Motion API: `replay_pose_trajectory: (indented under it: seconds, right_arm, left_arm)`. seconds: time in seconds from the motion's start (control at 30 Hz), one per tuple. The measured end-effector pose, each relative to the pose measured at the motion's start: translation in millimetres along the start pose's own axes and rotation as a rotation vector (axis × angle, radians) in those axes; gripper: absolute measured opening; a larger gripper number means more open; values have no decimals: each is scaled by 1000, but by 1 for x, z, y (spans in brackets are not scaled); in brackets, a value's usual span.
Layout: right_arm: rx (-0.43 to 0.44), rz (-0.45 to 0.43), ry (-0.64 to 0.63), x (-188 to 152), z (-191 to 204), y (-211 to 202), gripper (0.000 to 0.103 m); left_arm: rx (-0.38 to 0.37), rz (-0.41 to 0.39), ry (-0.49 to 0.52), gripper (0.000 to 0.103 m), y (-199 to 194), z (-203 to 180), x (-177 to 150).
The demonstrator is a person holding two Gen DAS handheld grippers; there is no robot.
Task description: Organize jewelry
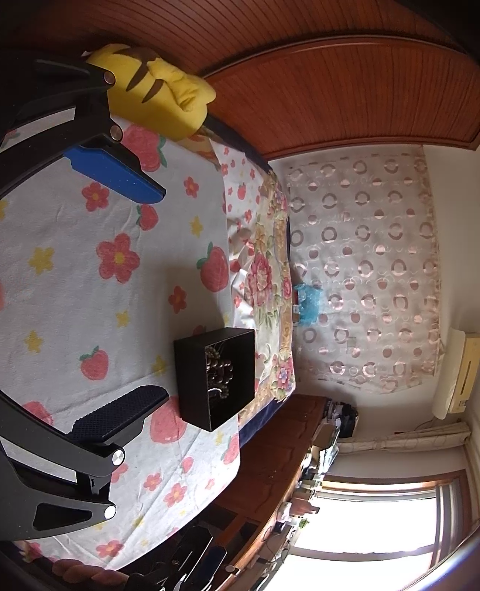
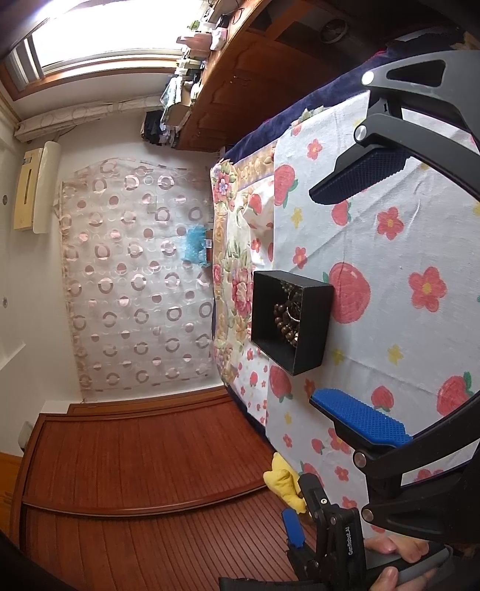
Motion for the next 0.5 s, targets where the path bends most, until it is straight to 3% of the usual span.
replay_pose_trajectory:
  seconds: [0.5]
  right_arm:
    - [-3,-1,-1,0,-1,-1,101]
  left_arm:
    - [-12,-12,8,95,-6,-6,-1]
Point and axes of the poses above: each gripper's, at about its wrist camera, not at the fingertips, and y roughly the way its jaws point, z to its left, x to its top, the point moved 9 cm from there along y, roughly the way its jaws point, and after that the axes turned 14 degrees about z, right-handed, at the moved point
